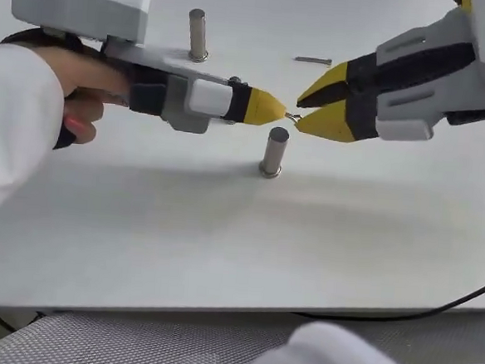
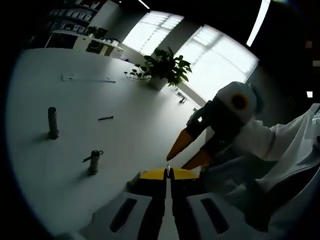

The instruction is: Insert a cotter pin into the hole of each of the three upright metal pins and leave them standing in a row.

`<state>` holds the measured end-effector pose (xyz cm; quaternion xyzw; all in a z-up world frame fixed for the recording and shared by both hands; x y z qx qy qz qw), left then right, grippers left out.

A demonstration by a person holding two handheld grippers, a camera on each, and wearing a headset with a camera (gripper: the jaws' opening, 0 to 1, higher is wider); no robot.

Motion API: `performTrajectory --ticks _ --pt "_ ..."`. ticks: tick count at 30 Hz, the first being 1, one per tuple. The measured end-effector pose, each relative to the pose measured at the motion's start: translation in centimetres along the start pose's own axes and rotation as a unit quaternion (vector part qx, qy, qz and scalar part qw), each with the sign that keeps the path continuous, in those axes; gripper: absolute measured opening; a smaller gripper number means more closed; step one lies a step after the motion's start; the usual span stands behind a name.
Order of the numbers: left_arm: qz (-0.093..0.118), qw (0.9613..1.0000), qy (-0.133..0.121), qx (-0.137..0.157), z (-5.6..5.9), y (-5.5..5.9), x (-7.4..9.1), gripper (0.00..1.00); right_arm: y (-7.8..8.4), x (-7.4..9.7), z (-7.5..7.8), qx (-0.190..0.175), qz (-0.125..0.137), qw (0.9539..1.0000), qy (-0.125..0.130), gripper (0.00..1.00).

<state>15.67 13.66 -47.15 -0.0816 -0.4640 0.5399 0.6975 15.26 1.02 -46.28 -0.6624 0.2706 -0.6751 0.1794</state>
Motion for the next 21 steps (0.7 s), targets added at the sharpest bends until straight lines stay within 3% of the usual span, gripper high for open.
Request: performTrajectory --ticks 2,8,10,12,15,21 --pt "0.0 0.9995 -0.001 -0.032 0.3 -0.1 0.1 0.0 0.3 -0.2 0.0 -0.017 0.002 0.9998 -0.011 0.08" --pt "-0.011 0.9961 0.0 -0.088 1.1 0.0 0.2 0.0 0.5 -0.5 -0.3 -0.031 0.011 0.9991 -0.027 0.08" --pt "-0.017 0.9942 -0.007 -0.106 1.2 0.1 0.2 0.0 0.5 -0.7 -0.8 -0.042 0.016 0.9974 -0.056 0.08" --pt "-0.024 0.9902 -0.014 -0.137 1.2 0.2 0.0 0.0 0.5 -0.8 -0.8 -0.04 0.015 0.9977 -0.052 0.07" --pt "-0.03 0.9877 -0.012 -0.153 1.3 0.6 -0.2 0.0 0.7 -1.2 -0.9 -0.034 0.002 0.9981 -0.052 0.06" --pt "-0.028 0.9829 -0.006 -0.182 1.8 0.7 -0.2 0.0 0.8 -1.6 -1.3 -0.034 0.004 0.9973 -0.064 0.01"
Point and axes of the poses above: the centre of the closed fingertips' face, and the gripper's own axes: x roughly backward along the fingers, z roughly to its right, y roughly out of its underside, the point moved 7 cm from there along x, roughly backward along the fingers, and after that the axes turned 15 degrees about -z, right-handed, at the moved point
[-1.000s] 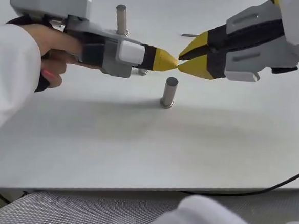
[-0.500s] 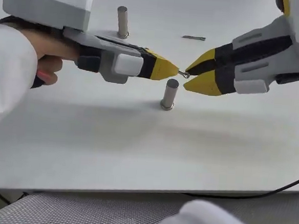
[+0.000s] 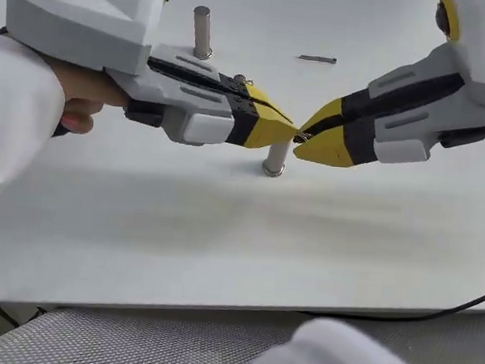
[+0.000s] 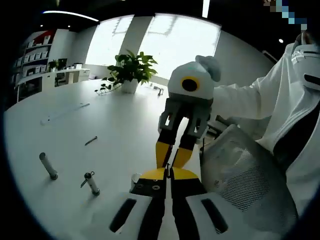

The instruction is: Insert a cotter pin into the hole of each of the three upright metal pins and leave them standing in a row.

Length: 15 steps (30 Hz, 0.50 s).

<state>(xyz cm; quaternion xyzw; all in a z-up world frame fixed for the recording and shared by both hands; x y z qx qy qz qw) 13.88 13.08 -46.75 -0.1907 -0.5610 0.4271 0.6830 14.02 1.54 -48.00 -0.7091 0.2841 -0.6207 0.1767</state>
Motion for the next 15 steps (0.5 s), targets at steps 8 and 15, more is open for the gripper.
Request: performTrajectory --ticks 8,15 --pt "-0.021 0.9974 -0.009 -0.068 0.25 0.51 -0.28 0.0 0.13 -0.22 -0.42 0.032 -0.016 0.9994 -0.001 0.0" --pt "-0.034 0.9934 -0.018 -0.108 0.28 0.72 -0.57 0.01 0.16 -0.03 -0.47 0.041 -0.022 0.9989 0.002 0.0"
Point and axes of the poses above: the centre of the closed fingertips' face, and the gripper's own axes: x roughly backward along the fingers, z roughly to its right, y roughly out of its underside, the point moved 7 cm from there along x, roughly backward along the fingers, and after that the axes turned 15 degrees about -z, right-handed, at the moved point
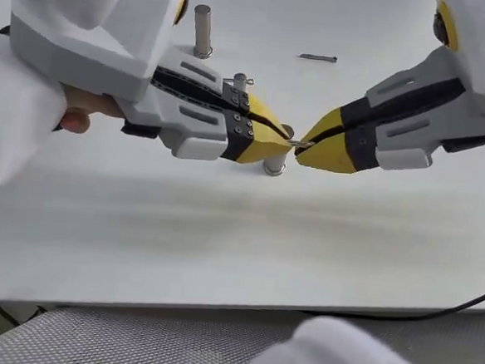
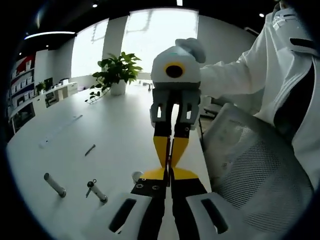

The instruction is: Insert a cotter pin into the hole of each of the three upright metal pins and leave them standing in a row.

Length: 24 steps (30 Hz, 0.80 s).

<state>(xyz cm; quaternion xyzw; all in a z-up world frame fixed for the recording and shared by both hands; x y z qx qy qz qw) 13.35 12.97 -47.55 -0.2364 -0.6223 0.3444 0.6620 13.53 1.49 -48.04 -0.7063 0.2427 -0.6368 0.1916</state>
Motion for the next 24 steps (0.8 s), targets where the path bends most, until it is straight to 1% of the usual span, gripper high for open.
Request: performTrajectory --ticks 1,2,4,5,6,7,9,10,12,13,14,16,18,20,23,24 --pt "-0.002 0.9999 -0.003 -0.01 0.0 0.0 -0.1 0.01 0.0 0.0 0.0 0.002 -0.001 1.0 0.001 0.0" --pt "-0.004 0.9999 -0.004 -0.012 0.1 0.0 -0.1 0.01 0.0 0.1 0.0 0.004 -0.002 1.0 0.002 0.0" --pt "-0.013 0.9995 -0.013 -0.025 0.0 -0.1 -0.3 0.01 0.0 0.1 0.1 0.007 -0.005 0.9999 0.006 0.0" --pt "-0.013 0.9993 -0.016 -0.031 0.0 -0.1 -0.3 0.01 0.1 0.1 0.1 0.008 -0.009 0.9999 0.009 0.0" --pt "-0.016 0.9988 -0.022 -0.042 -0.2 -0.1 -0.3 0.01 0.1 0.1 0.1 0.009 -0.01 0.9998 0.011 0.0" --pt "-0.017 0.9986 -0.024 -0.044 -0.2 -0.1 -0.3 0.01 0.1 0.2 0.2 0.01 -0.012 0.9998 0.014 0.0" --pt "-0.027 0.9976 -0.033 -0.054 -0.4 0.2 -0.5 0.02 0.2 0.2 0.3 0.011 -0.015 0.9997 0.018 0.0" --pt "-0.036 0.9967 -0.039 -0.061 -0.6 0.4 -0.6 0.05 0.3 0.2 0.3 0.01 -0.015 0.9996 0.021 0.0" --pt "-0.04 0.996 -0.045 -0.066 -0.7 0.6 -0.7 0.15 0.4 0.3 0.5 0.004 -0.017 0.9995 0.025 0.0" --pt "-0.042 0.9957 -0.049 -0.066 -0.8 0.6 -0.7 0.22 0.5 0.3 0.6 0.003 -0.018 0.9995 0.027 0.0" --pt "-0.044 0.995 -0.056 -0.069 -1.0 0.8 -0.7 0.27 0.7 0.4 0.7 0.003 -0.02 0.9993 0.031 0.0" --pt "-0.048 0.9941 -0.067 -0.07 -1.0 0.8 -0.7 0.31 1.0 0.5 0.9 0.001 -0.026 0.999 0.036 0.0" --pt "-0.054 0.9939 -0.071 -0.064 -1.3 0.9 -0.8 0.31 1.4 0.6 1.2 0.0 -0.032 0.9986 0.042 0.0" --pt "-0.061 0.9927 -0.079 -0.067 -1.6 1.0 -1.0 0.31 1.7 0.6 1.3 -0.001 -0.037 0.9983 0.045 0.0" --pt "-0.062 0.9938 -0.075 -0.053 -1.9 1.2 -1.4 0.32 2.4 0.6 1.6 -0.001 -0.048 0.9974 0.053 0.0" --pt "-0.062 0.994 -0.076 -0.049 -2.3 1.3 -1.5 0.32 2.5 0.6 1.7 -0.001 -0.049 0.9973 0.054 0.0"
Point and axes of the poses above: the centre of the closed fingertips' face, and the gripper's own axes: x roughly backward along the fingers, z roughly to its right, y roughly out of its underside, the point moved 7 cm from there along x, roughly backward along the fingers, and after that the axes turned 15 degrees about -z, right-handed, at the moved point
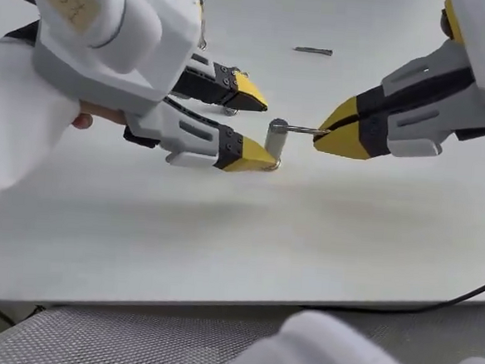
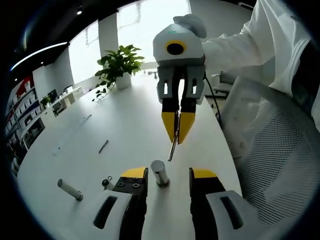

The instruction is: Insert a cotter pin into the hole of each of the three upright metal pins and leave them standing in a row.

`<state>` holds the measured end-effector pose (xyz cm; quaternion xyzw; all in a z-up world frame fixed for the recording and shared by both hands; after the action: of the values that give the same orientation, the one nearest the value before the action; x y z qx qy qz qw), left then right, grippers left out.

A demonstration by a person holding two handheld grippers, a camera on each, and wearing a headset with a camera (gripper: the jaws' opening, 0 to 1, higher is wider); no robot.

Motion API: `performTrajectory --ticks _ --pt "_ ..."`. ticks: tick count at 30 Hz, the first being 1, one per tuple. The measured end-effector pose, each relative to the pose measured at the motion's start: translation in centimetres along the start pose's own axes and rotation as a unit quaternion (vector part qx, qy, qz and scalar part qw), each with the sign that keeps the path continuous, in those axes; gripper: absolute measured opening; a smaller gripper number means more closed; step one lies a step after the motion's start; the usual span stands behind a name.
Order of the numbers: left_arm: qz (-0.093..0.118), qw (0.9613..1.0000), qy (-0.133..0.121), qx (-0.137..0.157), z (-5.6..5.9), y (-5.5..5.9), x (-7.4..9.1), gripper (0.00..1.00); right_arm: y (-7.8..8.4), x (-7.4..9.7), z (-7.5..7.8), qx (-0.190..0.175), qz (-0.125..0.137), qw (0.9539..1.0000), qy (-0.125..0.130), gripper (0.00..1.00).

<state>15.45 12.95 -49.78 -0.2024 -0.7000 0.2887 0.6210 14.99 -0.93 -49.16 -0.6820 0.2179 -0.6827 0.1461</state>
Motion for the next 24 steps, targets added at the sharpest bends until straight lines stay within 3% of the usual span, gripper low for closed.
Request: performTrajectory --ticks 3,10,13,24 --pt "0.003 0.9999 0.001 0.015 -0.3 0.1 -0.5 0.31 0.6 -0.1 0.2 -0.004 -0.009 1.0 0.002 0.0" --pt "-0.003 0.9998 -0.002 0.02 -1.0 0.3 -1.7 0.29 1.9 -0.7 0.9 -0.02 -0.025 0.9995 -0.001 0.0" --pt "-0.005 0.9997 0.002 0.022 -0.8 0.0 -1.8 0.26 2.2 -0.8 1.2 -0.024 -0.025 0.9994 -0.001 0.0" --pt "-0.006 0.9995 0.006 0.032 -1.6 0.1 -2.8 0.15 2.6 -1.3 1.9 -0.021 -0.029 0.9993 -0.002 0.0"
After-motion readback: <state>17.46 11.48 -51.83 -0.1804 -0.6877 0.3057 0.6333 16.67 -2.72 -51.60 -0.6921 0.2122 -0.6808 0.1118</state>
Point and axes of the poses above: the centre of the closed fingertips' face, and the gripper's own axes: x roughly backward along the fingers, z roughly to its right, y roughly out of its underside, the point moved 7 cm from there along x, roughly backward along the fingers, and after that the axes turned 15 degrees about -z, right-handed, at the moved point
